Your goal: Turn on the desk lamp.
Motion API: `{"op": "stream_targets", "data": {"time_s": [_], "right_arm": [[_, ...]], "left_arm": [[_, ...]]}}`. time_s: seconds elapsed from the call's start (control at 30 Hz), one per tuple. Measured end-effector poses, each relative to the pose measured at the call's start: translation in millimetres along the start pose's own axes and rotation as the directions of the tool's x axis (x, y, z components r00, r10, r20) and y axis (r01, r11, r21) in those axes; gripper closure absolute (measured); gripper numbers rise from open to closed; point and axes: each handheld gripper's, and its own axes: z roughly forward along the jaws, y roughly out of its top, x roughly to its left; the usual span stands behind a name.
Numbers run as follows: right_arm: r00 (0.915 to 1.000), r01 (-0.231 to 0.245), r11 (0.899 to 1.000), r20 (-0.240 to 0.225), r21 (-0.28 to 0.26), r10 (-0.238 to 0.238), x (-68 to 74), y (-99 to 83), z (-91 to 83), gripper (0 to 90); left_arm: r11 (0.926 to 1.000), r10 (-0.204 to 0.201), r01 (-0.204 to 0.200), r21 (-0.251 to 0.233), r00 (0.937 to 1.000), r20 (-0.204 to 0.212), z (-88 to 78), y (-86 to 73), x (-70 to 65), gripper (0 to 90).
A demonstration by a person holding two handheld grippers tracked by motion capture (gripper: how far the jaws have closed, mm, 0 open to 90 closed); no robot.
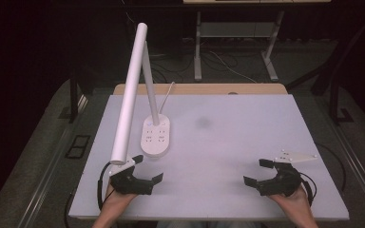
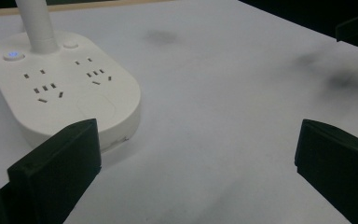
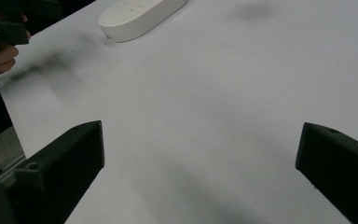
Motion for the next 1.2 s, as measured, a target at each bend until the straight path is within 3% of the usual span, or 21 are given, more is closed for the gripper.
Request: {"op": "stream_targets", "data": {"time_s": [0.33,1.2], "right_arm": [[0.9999,0.013,1.000,-0.002,0.007,-0.013,-1.0,-1.4,-0.5,0.5],[0.9993,0.024,0.998,-0.029,0.051,-0.022,2.1,5.6,2.1,0.4]], "left_arm": [[0.9995,0.021,-0.021,0.022,0.9997,0.014,3.1,-0.6,-3.7,0.0],[0.9998,0.013,-0.014,0.018,0.9999,0.008,1.1,-0.7,-2.5,0.0]]}}
